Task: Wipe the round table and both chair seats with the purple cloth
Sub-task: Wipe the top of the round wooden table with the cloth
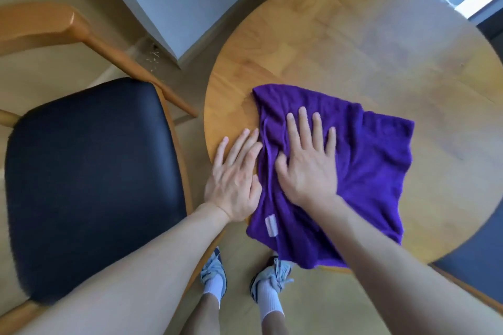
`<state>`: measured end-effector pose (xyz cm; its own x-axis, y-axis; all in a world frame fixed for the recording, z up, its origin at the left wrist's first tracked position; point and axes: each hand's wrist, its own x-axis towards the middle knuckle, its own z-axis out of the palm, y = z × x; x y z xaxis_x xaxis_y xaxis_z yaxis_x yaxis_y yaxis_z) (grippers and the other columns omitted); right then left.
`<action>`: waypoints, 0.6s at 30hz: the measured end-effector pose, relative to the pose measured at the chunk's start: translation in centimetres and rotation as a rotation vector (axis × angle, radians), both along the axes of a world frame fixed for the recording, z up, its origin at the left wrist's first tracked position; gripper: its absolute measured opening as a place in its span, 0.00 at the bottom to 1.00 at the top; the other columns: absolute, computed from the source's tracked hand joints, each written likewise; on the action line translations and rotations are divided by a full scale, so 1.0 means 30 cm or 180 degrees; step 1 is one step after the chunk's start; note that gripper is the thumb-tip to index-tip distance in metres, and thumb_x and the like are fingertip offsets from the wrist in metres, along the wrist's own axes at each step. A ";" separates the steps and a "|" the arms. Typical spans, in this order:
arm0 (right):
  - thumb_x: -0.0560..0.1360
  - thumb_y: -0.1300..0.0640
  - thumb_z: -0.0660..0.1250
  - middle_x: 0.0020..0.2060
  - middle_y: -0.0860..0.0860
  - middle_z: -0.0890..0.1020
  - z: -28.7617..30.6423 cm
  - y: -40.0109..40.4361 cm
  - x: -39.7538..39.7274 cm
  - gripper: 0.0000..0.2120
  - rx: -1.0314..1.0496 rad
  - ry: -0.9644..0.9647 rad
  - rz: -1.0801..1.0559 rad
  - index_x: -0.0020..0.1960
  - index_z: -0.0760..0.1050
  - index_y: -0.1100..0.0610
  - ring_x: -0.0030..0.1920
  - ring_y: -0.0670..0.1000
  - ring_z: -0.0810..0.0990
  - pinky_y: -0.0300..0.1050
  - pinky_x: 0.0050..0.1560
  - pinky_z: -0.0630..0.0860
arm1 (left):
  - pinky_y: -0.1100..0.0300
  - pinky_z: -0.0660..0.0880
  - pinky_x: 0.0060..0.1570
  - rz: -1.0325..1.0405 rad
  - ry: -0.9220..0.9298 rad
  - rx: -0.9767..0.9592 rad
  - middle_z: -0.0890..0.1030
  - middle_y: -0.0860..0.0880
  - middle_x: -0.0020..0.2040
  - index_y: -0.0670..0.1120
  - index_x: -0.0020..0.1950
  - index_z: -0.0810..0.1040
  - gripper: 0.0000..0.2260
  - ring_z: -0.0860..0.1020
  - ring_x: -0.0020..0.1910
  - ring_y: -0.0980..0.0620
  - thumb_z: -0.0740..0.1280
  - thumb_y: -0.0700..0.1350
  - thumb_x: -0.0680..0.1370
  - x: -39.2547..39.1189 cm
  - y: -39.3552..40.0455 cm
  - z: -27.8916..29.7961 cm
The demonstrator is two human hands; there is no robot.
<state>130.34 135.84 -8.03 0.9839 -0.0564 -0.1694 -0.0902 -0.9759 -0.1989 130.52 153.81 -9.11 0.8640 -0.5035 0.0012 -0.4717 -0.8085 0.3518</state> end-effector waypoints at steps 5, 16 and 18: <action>0.79 0.46 0.57 0.84 0.56 0.49 -0.007 0.045 -0.314 0.34 0.0091 0.0047 0.1328 0.80 0.60 0.62 0.83 0.59 0.46 0.65 0.80 0.49 | 0.42 0.51 0.80 0.0300 0.0000 -0.0278 0.67 0.43 0.79 0.39 0.75 0.67 0.29 0.58 0.82 0.47 0.57 0.43 0.73 -0.023 0.011 0.007; 0.78 0.42 0.56 0.84 0.48 0.52 0.006 -0.022 -0.140 0.37 -0.0010 -0.0019 0.0224 0.84 0.52 0.49 0.83 0.55 0.48 0.64 0.80 0.44 | 0.41 0.52 0.80 0.0356 -0.0003 -0.0280 0.65 0.46 0.81 0.39 0.78 0.65 0.37 0.58 0.82 0.48 0.60 0.43 0.68 -0.022 0.005 0.016; 0.77 0.45 0.55 0.84 0.52 0.53 0.005 0.095 -0.158 0.36 0.0070 -0.0005 -0.0169 0.83 0.54 0.54 0.83 0.58 0.48 0.65 0.80 0.45 | 0.42 0.52 0.80 0.0383 0.0014 -0.0324 0.68 0.43 0.79 0.38 0.78 0.65 0.37 0.60 0.81 0.46 0.59 0.43 0.68 -0.026 0.004 0.019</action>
<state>125.61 138.70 -7.87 0.9799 -0.1049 -0.1697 -0.1415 -0.9651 -0.2205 129.75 153.93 -8.55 0.9181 -0.3939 0.0431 -0.3719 -0.8191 0.4367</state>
